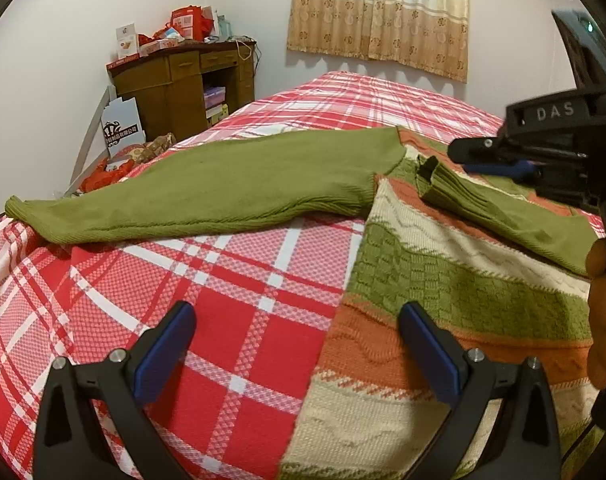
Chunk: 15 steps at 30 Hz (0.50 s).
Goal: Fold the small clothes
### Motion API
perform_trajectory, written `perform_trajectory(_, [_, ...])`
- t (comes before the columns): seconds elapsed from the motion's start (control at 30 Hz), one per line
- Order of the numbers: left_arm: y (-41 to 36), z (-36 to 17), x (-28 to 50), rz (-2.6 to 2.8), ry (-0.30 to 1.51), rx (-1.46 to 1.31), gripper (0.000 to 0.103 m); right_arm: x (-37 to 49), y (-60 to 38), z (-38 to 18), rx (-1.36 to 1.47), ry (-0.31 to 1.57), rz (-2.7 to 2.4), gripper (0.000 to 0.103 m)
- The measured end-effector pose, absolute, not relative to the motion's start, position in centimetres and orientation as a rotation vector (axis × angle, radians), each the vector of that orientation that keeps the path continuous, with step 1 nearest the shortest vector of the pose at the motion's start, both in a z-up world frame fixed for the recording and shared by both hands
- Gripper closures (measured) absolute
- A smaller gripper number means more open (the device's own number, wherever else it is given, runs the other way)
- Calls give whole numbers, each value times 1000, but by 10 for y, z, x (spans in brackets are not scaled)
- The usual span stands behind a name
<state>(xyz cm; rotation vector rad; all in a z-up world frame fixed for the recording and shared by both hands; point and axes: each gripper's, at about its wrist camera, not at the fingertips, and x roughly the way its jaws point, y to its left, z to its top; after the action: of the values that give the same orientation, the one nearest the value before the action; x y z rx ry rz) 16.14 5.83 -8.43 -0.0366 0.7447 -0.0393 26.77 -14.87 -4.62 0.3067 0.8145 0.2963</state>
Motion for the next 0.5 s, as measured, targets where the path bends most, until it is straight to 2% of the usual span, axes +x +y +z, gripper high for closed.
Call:
perform_trajectory(0.03, [59, -84, 161, -39, 743, -37, 0, 270, -152, -49, 308, 834, 296, 26])
perform_trajectory(0.07, [59, -83, 161, -40, 742, -37, 0, 269, -154, -50, 306, 840, 291, 18])
perform_trajectory(0.2, [60, -83, 160, -38, 741, -36, 0, 272, -147, -57, 272, 844, 268, 20])
perform_trajectory(0.23, [60, -83, 160, -38, 741, -35, 0, 276, -142, -61, 238, 866, 249, 36])
perform_trajectory(0.3, [59, -83, 159, -38, 741, -36, 0, 284, -133, -73, 171, 917, 257, 59])
perform_trajectory(0.37, [59, -82, 159, -37, 742, -32, 0, 291, -121, -82, 70, 944, 217, 66])
perform_trajectory(0.4, [58, -82, 159, -37, 741, -33, 0, 292, -118, -81, 26, 926, 213, 73])
perform_trajectory(0.43, [58, -82, 159, -38, 741, -34, 0, 294, -115, -80, -9, 925, 202, 84])
perform_trajectory(0.5, [57, -81, 159, -38, 739, -34, 0, 298, -119, -76, 20, 931, 200, 95])
